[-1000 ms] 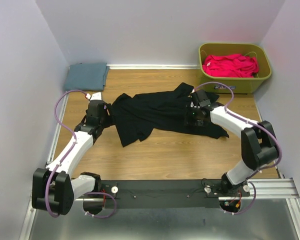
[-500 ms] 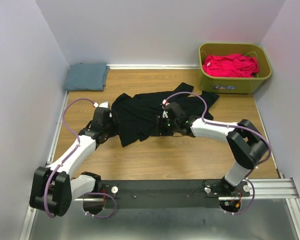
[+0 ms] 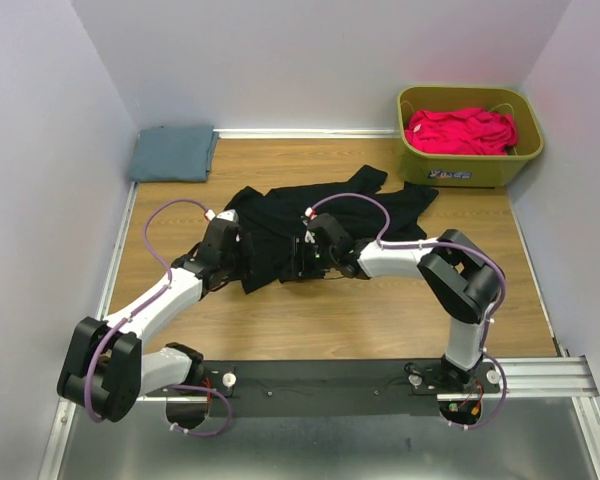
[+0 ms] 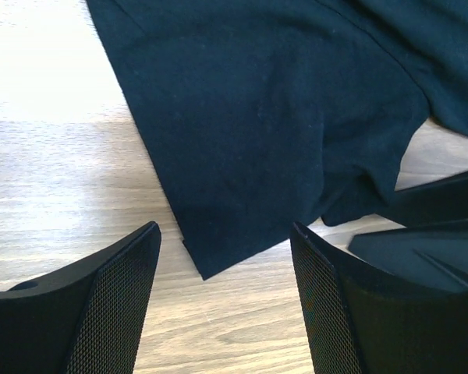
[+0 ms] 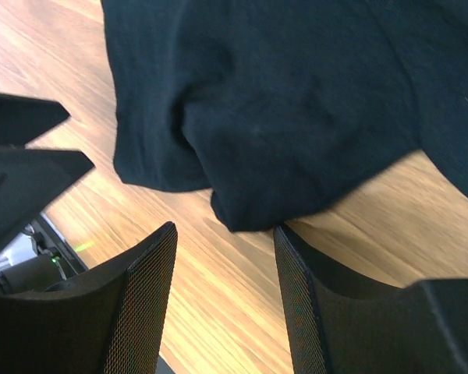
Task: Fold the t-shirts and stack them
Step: Flatten the tshirt out
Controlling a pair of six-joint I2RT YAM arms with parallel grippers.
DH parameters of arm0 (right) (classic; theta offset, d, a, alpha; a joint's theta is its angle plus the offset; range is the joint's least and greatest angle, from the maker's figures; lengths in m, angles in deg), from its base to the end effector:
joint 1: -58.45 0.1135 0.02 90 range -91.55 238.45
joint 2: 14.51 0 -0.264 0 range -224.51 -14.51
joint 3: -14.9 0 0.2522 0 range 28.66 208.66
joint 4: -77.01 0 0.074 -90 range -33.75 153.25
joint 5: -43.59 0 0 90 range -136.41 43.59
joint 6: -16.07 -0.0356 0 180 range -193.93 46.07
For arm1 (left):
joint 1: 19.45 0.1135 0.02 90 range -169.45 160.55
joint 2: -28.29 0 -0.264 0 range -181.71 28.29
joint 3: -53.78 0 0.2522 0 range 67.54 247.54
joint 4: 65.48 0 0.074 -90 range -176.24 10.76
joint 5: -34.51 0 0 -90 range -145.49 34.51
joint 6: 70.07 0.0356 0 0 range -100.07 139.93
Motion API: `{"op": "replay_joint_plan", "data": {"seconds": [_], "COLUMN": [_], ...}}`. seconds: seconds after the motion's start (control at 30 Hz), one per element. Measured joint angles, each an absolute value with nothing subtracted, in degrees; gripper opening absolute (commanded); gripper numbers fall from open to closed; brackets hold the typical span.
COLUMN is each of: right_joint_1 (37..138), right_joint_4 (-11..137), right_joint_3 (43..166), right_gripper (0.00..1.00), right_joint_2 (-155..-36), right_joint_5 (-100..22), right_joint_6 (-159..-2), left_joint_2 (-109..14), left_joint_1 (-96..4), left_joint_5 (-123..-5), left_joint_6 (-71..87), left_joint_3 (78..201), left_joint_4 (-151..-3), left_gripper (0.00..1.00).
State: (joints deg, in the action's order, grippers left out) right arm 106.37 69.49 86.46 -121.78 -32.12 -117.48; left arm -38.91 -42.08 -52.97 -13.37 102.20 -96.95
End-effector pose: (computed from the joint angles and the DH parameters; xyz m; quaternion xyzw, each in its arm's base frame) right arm 0.2496 0.2896 0.1441 -0.0841 0.9082 0.3617 0.1931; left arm 0.2097 -0.0857 0.1914 -0.0949 0.9354 -0.1411 0.3099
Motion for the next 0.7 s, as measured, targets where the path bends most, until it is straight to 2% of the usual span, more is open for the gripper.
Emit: {"op": "replay_joint_plan", "data": {"seconds": [0.07,0.23,0.27,0.33,0.37,0.7], "right_joint_1": [106.5,106.5,106.5,106.5,106.5,106.4], "right_joint_4": [70.1,70.8,70.6,70.4,70.3,65.8], "right_joint_3": [86.9,87.3,87.3,87.3,87.3,88.3], "right_gripper": [0.58,0.33,0.24,0.13,0.02,0.01], "right_joint_2": [-122.4,-123.5,-123.6,-123.8,-123.8,-121.3], "right_joint_5": [-32.0,-32.7,-33.1,-34.0,-34.5,-38.9], "right_joint_6": [-117.8,-118.5,-118.7,-119.2,-119.0,-116.7], "left_joint_2": [-38.9,-39.4,-39.6,-40.1,-40.4,-42.4], "left_joint_1": [-42.5,-43.0,-43.1,-43.5,-43.6,-44.4], "left_joint_5": [-52.9,-52.4,-52.4,-52.1,-52.0,-51.4], "left_joint_6": [-13.6,-13.8,-13.8,-13.9,-14.0,-14.4], "left_joint_3": [102.2,102.2,102.2,102.2,102.2,102.2], "left_joint_4": [-97.0,-97.0,-97.0,-97.0,-97.0,-97.1], "left_gripper": [0.74,0.72,0.72,0.72,0.72,0.71]}}
